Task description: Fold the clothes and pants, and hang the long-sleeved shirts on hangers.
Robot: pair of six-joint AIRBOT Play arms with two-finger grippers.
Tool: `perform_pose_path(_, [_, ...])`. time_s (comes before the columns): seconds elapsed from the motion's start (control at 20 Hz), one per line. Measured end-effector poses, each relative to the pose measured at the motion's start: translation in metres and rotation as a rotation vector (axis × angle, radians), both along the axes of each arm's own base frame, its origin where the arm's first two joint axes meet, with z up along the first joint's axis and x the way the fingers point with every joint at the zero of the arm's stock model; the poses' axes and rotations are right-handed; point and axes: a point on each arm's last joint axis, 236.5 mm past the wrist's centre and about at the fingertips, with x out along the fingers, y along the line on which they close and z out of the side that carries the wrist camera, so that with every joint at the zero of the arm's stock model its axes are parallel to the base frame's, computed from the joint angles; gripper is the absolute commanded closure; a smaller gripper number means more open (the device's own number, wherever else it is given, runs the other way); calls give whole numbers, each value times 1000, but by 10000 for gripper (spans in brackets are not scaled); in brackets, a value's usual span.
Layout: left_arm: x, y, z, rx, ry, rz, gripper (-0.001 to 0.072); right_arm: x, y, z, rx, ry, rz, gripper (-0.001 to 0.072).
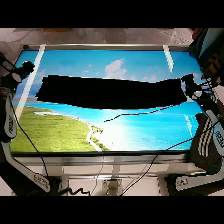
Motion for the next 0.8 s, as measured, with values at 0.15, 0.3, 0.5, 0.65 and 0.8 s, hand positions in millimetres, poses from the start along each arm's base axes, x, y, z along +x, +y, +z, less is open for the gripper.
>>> perform_pose_path(0.15, [-48,13,-21,-42,222,-15,617,-8,-1,0,-8,46,26,23])
perform_pose_path(0.3, [-94,10,-34,-61,387,-58,36,-21,-11,-6,1,104,30,24])
perform_pose_path(0.5, [-125,-15,-62,-189,485,-95,3,-41,-22,-22,42,194,32,24])
perform_pose_path(0.65, [-125,-39,-92,-345,499,-106,3,-49,-24,-29,44,236,47,24])
perform_pose_path(0.8, [-118,-58,-122,-512,496,-76,5,-53,-24,-32,46,256,57,25])
